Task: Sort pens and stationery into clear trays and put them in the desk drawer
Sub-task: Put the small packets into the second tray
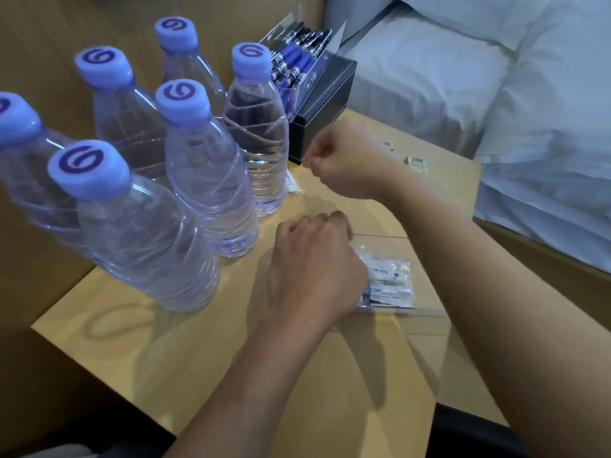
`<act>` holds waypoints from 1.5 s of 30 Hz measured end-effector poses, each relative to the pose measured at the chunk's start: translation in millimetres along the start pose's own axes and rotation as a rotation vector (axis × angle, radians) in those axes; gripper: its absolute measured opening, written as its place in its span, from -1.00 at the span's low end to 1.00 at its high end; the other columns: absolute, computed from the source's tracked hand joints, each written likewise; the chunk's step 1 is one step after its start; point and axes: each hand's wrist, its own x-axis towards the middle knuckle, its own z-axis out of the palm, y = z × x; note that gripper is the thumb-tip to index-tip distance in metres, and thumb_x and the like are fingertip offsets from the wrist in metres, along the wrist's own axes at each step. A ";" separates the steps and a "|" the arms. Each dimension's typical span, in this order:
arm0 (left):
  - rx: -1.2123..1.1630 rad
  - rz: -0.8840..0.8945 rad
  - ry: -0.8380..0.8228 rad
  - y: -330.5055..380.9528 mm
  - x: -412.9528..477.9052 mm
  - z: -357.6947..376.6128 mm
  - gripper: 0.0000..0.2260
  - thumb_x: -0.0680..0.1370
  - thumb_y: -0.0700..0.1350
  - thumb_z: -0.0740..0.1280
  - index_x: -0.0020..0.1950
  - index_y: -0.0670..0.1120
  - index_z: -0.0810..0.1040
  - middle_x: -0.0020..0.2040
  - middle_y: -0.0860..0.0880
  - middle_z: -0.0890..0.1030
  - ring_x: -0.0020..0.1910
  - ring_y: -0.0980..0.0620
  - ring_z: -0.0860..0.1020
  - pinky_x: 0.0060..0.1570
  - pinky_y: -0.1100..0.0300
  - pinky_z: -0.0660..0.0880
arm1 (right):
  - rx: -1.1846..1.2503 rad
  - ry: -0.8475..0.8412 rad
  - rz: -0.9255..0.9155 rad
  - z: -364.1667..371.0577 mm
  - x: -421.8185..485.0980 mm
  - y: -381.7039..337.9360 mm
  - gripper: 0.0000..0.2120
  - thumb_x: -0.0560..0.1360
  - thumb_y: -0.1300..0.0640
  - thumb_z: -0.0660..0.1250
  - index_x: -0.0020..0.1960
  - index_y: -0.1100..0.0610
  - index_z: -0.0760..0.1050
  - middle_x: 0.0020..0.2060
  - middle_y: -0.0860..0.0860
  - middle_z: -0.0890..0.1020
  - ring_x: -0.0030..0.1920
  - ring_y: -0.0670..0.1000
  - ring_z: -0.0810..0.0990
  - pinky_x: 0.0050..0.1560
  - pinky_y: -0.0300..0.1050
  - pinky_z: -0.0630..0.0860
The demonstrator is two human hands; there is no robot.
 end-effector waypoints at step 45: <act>-0.428 0.137 0.060 7.6 2.8 -8.7 -0.70 0.51 -0.19 0.39 0.18 0.10 0.54 -0.10 0.16 0.59 0.04 0.14 0.56 0.14 0.04 0.51 | 0.305 0.299 0.105 -18.8 -150.7 60.9 -0.81 0.46 0.29 0.44 -0.11 0.02 0.54 -0.20 -0.12 0.62 -0.13 -0.09 0.58 -0.08 -0.18 0.53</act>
